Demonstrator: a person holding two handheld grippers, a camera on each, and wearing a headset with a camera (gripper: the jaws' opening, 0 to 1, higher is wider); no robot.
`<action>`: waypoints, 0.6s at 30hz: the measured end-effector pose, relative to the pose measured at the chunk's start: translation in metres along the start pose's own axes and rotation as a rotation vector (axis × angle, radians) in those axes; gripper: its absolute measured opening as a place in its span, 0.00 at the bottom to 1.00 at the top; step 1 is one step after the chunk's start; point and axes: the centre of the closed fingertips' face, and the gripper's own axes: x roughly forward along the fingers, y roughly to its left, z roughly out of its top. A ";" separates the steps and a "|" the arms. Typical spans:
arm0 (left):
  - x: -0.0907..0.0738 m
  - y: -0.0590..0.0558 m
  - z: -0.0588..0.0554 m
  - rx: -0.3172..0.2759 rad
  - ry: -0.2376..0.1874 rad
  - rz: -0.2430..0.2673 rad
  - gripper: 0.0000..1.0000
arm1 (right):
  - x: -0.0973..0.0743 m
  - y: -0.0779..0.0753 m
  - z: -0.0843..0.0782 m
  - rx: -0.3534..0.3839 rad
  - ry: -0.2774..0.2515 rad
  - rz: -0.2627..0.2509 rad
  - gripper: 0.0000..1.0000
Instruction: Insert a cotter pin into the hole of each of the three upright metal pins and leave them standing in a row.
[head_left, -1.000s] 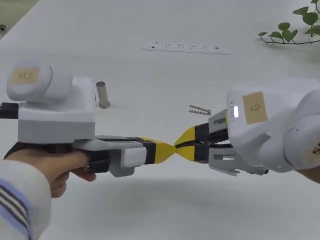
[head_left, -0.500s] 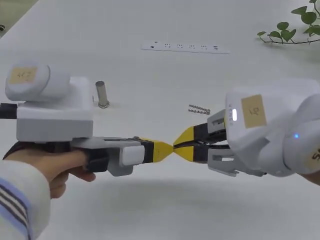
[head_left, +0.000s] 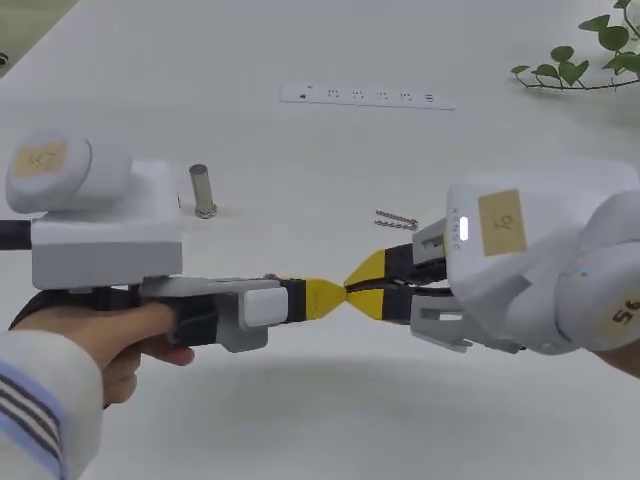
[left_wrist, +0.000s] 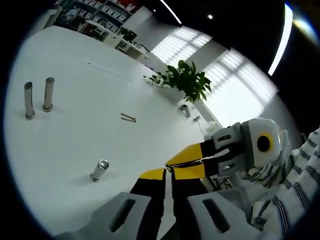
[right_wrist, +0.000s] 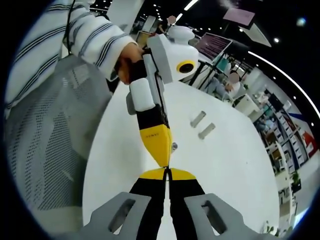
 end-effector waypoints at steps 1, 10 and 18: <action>0.000 0.000 0.000 0.000 -0.001 0.000 0.02 | 0.000 0.000 0.000 0.001 0.001 0.000 0.01; 0.001 -0.001 0.000 -0.009 -0.001 -0.007 0.03 | -0.002 0.000 -0.002 0.003 0.007 -0.010 0.01; 0.001 0.000 -0.002 -0.001 0.002 -0.004 0.07 | -0.003 0.002 -0.003 0.000 0.008 -0.014 0.01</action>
